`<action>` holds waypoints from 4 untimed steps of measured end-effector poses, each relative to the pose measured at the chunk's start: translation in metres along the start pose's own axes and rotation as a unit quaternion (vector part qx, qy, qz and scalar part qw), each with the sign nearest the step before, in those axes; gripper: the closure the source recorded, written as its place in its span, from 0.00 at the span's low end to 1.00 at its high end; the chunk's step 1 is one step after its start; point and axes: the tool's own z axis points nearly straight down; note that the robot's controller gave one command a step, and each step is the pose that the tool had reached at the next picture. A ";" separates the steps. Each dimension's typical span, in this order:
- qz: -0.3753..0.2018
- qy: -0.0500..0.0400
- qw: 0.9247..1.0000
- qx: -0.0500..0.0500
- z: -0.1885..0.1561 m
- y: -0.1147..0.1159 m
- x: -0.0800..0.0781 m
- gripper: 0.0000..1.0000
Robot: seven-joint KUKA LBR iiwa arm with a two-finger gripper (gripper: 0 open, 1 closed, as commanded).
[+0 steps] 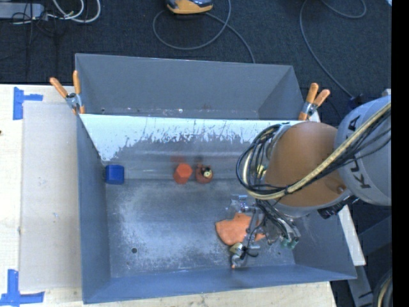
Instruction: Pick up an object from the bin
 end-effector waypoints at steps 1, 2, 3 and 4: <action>0.001 -0.004 1.000 0.000 -0.004 0.000 -0.002 0.00; 0.053 -0.005 0.999 -0.001 0.013 -0.011 -0.016 0.00; 0.088 -0.002 0.996 0.000 0.052 -0.022 -0.028 0.00; 0.021 -0.004 1.000 -0.001 0.095 -0.036 -0.053 1.00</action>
Offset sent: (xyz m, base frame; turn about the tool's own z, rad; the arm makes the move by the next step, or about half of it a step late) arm 0.0355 -0.0341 -0.0472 0.2684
